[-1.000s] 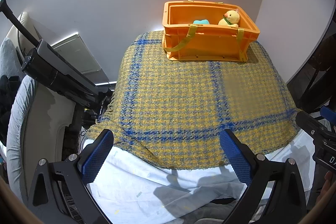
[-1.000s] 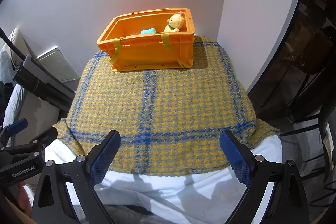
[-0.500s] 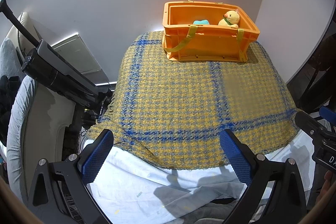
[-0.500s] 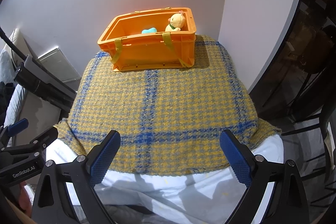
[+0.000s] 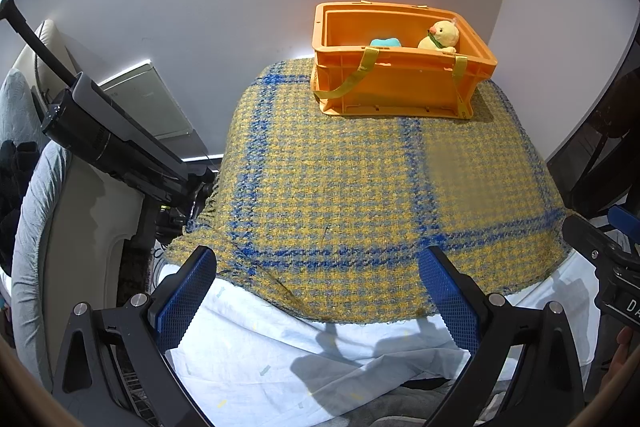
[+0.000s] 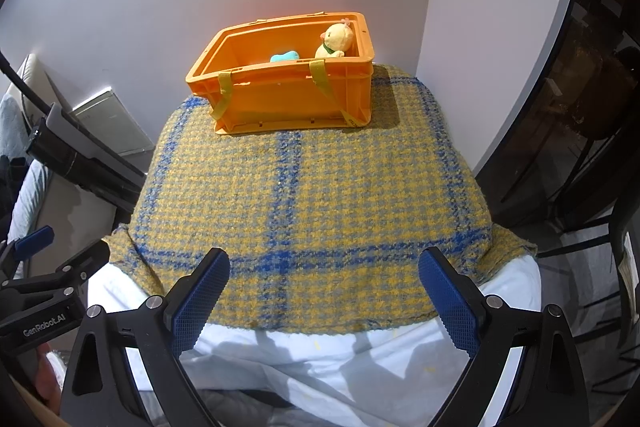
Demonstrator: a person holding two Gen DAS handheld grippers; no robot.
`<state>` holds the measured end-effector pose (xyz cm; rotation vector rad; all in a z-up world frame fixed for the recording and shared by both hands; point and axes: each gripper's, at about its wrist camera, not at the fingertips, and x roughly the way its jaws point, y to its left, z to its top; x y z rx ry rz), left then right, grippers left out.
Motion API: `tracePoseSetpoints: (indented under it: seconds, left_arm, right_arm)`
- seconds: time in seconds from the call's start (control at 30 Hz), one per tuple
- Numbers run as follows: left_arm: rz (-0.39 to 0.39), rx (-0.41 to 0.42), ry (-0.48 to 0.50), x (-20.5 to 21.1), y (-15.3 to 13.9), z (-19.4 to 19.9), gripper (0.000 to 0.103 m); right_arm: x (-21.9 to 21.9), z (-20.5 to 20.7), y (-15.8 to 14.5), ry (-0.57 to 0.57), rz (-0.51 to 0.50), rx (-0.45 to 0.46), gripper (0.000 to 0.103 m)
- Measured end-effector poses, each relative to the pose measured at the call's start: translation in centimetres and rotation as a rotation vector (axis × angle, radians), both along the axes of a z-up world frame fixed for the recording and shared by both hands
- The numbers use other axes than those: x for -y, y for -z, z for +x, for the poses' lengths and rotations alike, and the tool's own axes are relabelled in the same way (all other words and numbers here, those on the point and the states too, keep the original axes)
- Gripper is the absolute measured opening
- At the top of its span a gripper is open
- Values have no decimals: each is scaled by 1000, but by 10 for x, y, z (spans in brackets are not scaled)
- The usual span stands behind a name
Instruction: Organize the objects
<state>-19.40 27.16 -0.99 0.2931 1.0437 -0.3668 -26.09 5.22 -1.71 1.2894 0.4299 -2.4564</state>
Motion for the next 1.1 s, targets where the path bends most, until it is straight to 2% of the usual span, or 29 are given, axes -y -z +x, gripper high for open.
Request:
tracePoseSetpoints:
  seconds: [1.1]
  left_arm:
    - [-5, -21, 51, 0, 1, 1, 103]
  right_arm:
    - [1, 1, 1, 13, -2, -2, 96]
